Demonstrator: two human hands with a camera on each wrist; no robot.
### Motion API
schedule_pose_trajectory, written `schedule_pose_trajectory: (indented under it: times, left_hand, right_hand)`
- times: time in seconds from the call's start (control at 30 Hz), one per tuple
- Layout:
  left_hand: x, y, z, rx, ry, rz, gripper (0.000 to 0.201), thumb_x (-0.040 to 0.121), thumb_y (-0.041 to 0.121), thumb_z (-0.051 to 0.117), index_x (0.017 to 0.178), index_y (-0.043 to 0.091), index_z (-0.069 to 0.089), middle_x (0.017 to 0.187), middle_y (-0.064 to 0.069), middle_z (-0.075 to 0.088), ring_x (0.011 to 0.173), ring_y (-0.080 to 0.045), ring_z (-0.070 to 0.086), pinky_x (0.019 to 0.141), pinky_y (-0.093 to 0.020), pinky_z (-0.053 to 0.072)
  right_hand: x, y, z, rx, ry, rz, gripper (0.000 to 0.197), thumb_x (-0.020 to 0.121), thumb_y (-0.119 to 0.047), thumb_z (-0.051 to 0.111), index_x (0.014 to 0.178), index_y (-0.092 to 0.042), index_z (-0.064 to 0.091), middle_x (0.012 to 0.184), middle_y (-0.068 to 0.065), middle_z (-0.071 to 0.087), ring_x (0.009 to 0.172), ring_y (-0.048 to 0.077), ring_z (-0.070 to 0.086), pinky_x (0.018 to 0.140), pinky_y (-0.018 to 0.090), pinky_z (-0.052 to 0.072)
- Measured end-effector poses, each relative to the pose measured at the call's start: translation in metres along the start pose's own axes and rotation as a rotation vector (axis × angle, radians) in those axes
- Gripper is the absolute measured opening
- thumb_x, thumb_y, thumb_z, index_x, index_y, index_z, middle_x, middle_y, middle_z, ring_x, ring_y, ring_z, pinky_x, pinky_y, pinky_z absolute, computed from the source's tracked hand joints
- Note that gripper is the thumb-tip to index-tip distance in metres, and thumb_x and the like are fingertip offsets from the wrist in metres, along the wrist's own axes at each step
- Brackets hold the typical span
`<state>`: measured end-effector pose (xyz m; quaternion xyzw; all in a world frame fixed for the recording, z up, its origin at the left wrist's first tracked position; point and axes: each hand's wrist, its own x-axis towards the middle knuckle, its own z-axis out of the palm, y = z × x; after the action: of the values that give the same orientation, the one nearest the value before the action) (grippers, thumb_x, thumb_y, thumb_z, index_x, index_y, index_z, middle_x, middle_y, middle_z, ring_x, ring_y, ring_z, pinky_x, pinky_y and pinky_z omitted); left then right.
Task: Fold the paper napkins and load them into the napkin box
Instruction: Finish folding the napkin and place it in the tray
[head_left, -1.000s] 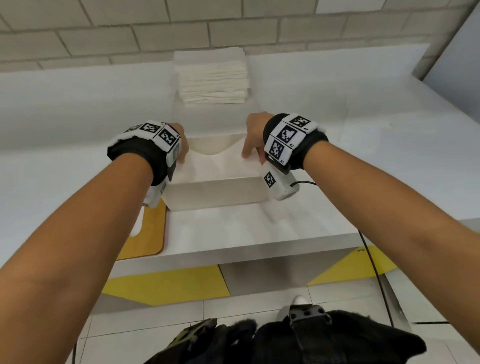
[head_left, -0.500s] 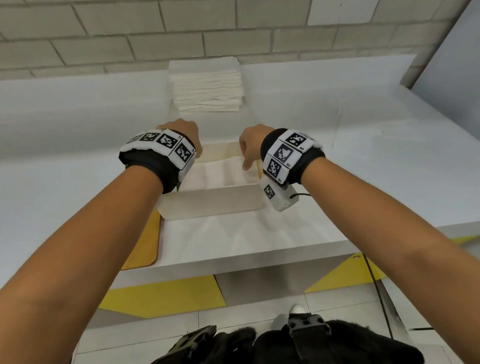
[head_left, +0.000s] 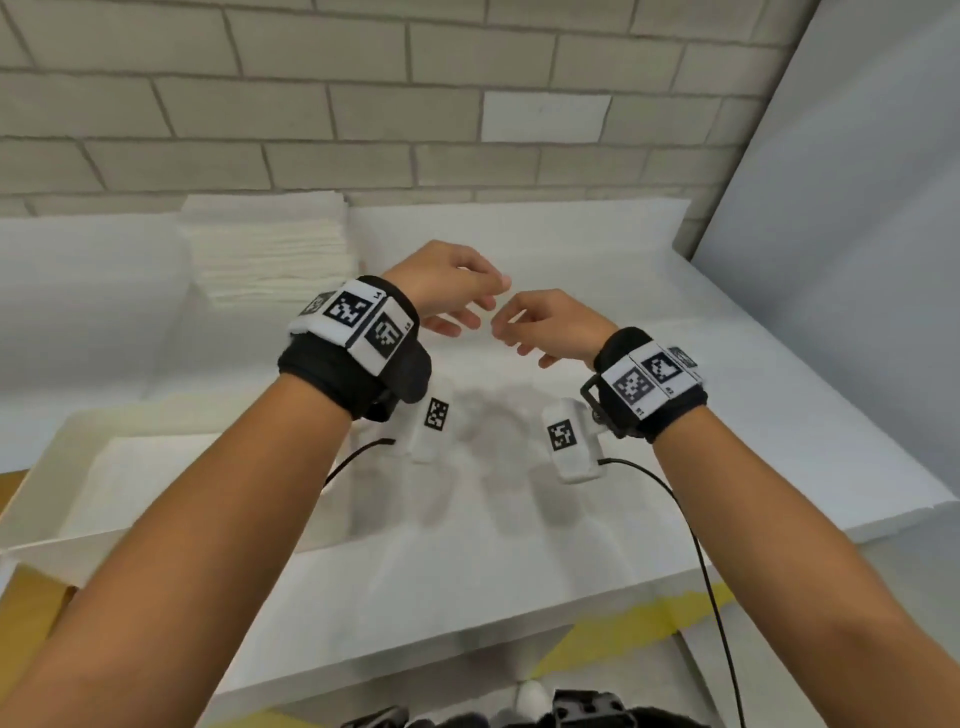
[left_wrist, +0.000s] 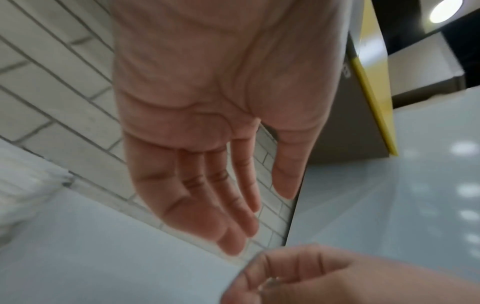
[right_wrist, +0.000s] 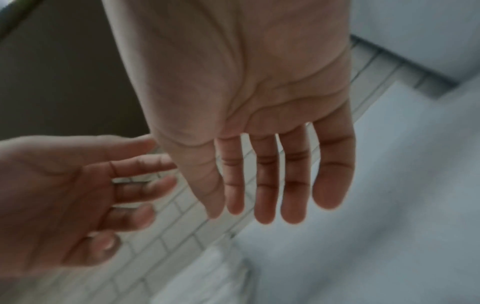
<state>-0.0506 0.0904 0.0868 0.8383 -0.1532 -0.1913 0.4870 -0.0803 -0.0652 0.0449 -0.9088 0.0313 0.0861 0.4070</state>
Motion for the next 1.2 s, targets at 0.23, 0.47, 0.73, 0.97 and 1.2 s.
schedule_pose_trajectory:
  times: [0.23, 0.47, 0.73, 0.97, 1.2]
  left_hand:
    - [0.100, -0.018, 0.098, 0.325, -0.058, -0.221, 0.035, 0.092, 0.031, 0.057, 0.117, 0.006, 0.058, 0.104, -0.008, 0.063, 0.090, -0.022, 0.061, 0.070, -0.028, 0.050]
    - [0.154, -0.042, 0.145, 0.652, -0.043, -0.339, 0.059, 0.090, 0.046, 0.053, 0.130, 0.004, 0.045, 0.135, -0.014, 0.047, 0.122, -0.028, 0.048, 0.094, -0.032, 0.040]
    - [0.177, -0.036, 0.160, 0.649, -0.074, -0.367, 0.055, 0.084, 0.032, 0.067, 0.126, 0.003, 0.048, 0.129, -0.012, 0.053, 0.119, -0.027, 0.051, 0.092, -0.029, 0.041]
    - [0.174, -0.009, 0.122, 0.444, 0.014, -0.242, 0.039, 0.084, 0.020, 0.066, 0.122, 0.016, 0.057, 0.112, -0.003, 0.053, 0.111, -0.023, 0.053, 0.083, -0.023, 0.039]
    - [0.158, 0.013, 0.082, 0.273, 0.070, -0.024, 0.031, 0.079, 0.019, 0.072, 0.108, 0.022, 0.060, 0.097, 0.005, 0.057, 0.086, -0.013, 0.053, 0.064, -0.018, 0.043]
  right_hand:
    - [0.034, 0.126, -0.081, -0.395, -0.112, 0.234, 0.034, 0.090, -0.033, 0.058, 0.119, -0.014, 0.057, 0.119, 0.004, 0.051, 0.103, 0.018, 0.048, 0.076, 0.023, 0.040]
    - [0.068, 0.181, -0.095, -0.473, -0.174, 0.225, 0.040, 0.089, -0.031, 0.058, 0.126, -0.016, 0.052, 0.131, 0.011, 0.046, 0.122, 0.026, 0.046, 0.097, 0.030, 0.037]
    - [0.096, 0.183, -0.089, -0.547, -0.195, 0.066, 0.051, 0.084, -0.010, 0.056, 0.131, -0.024, 0.043, 0.132, 0.007, 0.035, 0.126, 0.026, 0.031, 0.097, 0.036, 0.041]
    - [0.112, 0.149, -0.094, -0.494, -0.104, -0.298, 0.067, 0.080, -0.016, 0.065, 0.140, -0.028, 0.035, 0.149, -0.003, 0.027, 0.138, 0.019, 0.018, 0.105, 0.047, 0.028]
    - [0.120, 0.121, -0.116, -0.199, -0.007, -0.387, 0.026, 0.079, -0.022, 0.071, 0.102, -0.012, 0.063, 0.094, 0.000, 0.063, 0.093, 0.021, 0.058, 0.077, 0.025, 0.043]
